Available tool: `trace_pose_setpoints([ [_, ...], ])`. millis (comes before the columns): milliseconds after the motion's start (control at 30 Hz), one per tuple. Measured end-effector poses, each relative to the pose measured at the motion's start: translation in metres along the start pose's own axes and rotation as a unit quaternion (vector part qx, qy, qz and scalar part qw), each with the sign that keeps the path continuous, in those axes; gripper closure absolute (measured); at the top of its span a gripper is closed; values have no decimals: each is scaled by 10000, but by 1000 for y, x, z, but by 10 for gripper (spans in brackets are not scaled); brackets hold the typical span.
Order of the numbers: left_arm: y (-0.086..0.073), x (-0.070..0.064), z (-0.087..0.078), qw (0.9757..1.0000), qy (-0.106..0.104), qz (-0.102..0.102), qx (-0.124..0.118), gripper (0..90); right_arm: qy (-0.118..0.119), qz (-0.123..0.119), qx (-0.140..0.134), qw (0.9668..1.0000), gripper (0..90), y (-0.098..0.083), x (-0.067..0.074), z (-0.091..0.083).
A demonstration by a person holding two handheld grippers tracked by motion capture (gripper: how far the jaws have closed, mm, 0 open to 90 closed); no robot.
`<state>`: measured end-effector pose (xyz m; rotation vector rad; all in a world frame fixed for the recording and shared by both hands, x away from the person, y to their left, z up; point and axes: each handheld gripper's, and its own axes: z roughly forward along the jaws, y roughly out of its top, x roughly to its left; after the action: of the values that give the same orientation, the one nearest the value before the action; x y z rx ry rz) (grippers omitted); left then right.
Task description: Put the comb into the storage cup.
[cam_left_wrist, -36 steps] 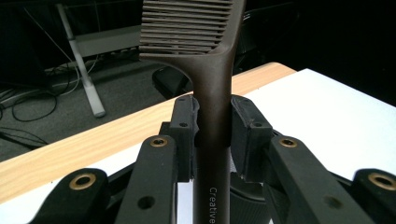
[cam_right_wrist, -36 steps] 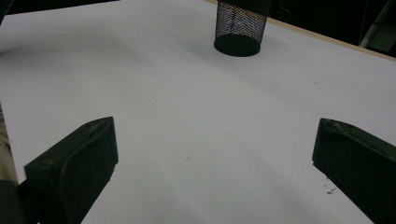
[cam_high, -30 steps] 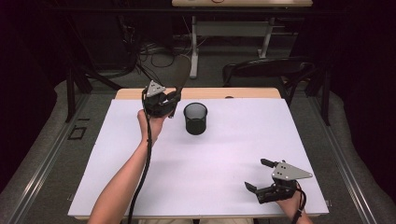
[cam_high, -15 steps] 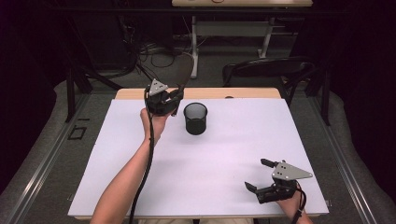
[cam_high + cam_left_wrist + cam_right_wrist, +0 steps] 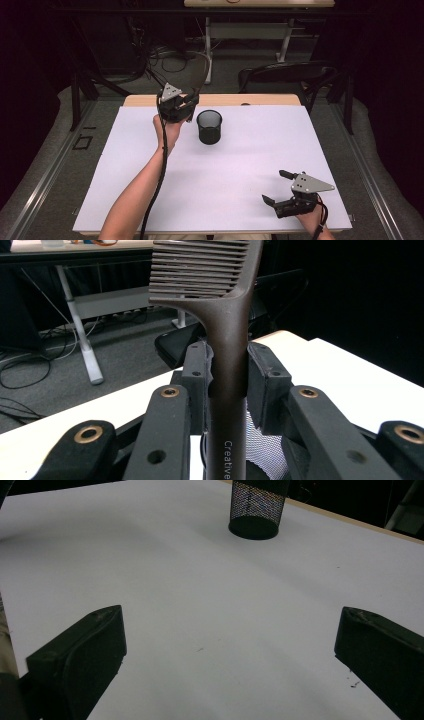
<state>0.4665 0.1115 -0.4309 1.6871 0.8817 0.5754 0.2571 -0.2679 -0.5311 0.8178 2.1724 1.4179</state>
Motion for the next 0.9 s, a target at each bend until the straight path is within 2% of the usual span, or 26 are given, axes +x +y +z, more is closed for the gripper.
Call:
trace_pose_setpoints([
  [267,0,-1,3,9999,17,-16,-99,725,-6,0,0,10000,0,0,0,0],
  [600,-2,-2,6,9997,-66,-65,-233,725,-6,-11,4,10000,0,0,0,0],
  [900,-3,-6,11,9996,-101,-11,-278,725,-6,-16,1,10000,0,0,-1,0],
])
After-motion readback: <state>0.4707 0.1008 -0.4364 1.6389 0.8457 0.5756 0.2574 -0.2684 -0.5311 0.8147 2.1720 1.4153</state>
